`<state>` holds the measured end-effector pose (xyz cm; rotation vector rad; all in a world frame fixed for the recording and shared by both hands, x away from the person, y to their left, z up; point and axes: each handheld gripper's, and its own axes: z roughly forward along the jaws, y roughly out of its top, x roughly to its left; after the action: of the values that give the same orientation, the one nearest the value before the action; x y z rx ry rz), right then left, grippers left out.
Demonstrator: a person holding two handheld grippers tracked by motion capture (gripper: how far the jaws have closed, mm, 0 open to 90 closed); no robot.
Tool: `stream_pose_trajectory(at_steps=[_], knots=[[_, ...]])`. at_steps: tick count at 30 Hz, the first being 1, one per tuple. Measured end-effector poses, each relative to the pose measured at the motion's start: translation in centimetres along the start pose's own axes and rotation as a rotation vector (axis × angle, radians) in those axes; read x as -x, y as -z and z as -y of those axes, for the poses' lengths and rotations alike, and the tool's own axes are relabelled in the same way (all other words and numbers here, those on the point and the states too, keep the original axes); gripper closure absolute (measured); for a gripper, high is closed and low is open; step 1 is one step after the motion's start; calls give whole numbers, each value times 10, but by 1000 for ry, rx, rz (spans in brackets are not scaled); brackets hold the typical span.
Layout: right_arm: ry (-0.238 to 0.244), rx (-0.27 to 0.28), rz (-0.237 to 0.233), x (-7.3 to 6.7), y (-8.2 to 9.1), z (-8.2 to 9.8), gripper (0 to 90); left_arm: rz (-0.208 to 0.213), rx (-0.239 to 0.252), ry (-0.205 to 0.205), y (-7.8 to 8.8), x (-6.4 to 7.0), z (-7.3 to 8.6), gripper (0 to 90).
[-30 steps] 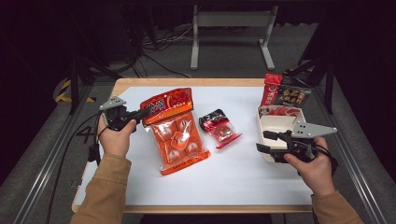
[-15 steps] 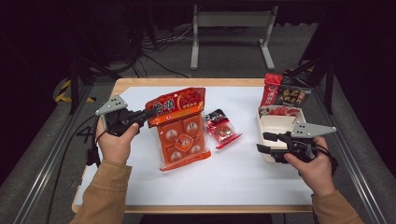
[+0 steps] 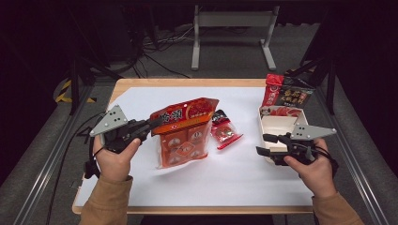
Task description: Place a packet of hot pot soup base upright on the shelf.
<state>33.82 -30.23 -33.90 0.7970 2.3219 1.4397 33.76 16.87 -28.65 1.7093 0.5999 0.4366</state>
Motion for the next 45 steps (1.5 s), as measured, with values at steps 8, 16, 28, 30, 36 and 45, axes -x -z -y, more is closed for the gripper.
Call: stream_pose_trajectory(at_steps=[8, 16, 28, 30, 36, 45], knots=[[21, 0, -15, -5, -8, -3, 405, 27, 5, -25, 1, 11, -6, 900], [46, 37, -16, -9, -19, -7, 261, 39, 0, -71, -1, 25, -17, 900], [77, 56, -87, -19, -39, -12, 198, 113, 18, -110, -6, 45, -38, 900], [84, 53, -92, -20, -41, -13, 205, 141, 17, -94, -10, 47, -41, 900], [111, 62, -124, -22, -47, -14, 211, 196, 5, -106, -20, 59, -49, 900], [117, 93, -209, -23, -61, -11, 185, 259, -22, -114, -40, 70, -56, 900]])
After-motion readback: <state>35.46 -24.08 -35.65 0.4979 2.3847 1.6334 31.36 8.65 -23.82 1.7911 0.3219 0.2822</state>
